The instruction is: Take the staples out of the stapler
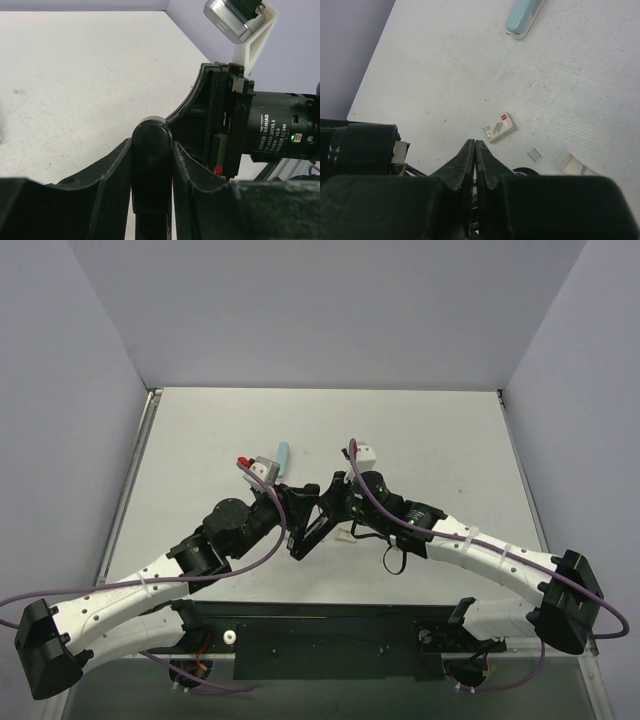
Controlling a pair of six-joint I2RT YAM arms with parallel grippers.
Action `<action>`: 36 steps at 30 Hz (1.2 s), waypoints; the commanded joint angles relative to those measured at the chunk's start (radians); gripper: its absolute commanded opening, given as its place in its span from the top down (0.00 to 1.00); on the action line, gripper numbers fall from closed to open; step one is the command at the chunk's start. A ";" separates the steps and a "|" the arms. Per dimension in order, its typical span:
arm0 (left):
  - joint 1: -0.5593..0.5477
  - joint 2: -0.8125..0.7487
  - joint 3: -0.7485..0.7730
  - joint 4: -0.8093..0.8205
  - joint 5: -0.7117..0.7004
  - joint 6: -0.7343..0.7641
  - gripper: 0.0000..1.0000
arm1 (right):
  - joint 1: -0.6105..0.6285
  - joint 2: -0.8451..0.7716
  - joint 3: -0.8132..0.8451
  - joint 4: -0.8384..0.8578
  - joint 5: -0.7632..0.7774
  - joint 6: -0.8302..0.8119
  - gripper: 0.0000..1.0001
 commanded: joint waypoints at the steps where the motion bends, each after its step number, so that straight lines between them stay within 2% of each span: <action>1: 0.002 0.026 0.122 0.230 -0.064 -0.004 1.00 | -0.038 0.024 -0.033 0.074 -0.044 0.000 1.00; 15: 0.045 0.169 0.149 0.397 -0.114 0.009 1.00 | -0.121 0.098 -0.102 0.194 -0.175 0.007 1.00; 22: 0.086 0.218 0.162 0.474 -0.105 0.011 1.00 | -0.133 0.141 -0.123 0.249 -0.219 0.030 1.00; 36: 0.097 0.297 0.172 0.625 -0.151 0.046 1.00 | -0.153 0.165 -0.134 0.375 -0.334 0.068 1.00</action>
